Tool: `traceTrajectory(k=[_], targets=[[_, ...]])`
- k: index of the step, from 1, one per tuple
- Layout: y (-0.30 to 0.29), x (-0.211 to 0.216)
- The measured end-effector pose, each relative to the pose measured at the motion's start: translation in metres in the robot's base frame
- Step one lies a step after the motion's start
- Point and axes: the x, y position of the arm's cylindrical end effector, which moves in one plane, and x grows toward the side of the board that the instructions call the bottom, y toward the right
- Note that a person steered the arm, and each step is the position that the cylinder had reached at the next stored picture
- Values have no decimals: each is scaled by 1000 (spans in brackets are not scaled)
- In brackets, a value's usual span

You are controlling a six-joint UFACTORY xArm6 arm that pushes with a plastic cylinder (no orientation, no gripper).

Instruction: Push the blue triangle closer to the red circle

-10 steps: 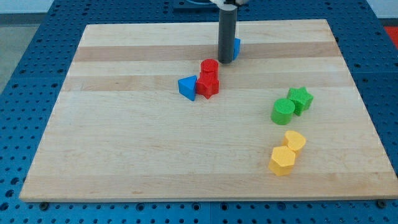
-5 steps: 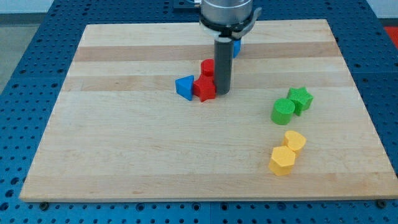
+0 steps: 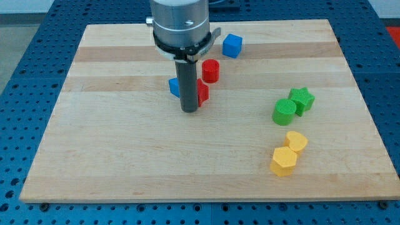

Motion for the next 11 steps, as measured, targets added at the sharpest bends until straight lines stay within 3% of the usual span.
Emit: traceTrajectory(k=[3,5,7,10,11], targets=[[6,-22],[-39,-19],[-46,-46],[-116,-89],[-108,-92]])
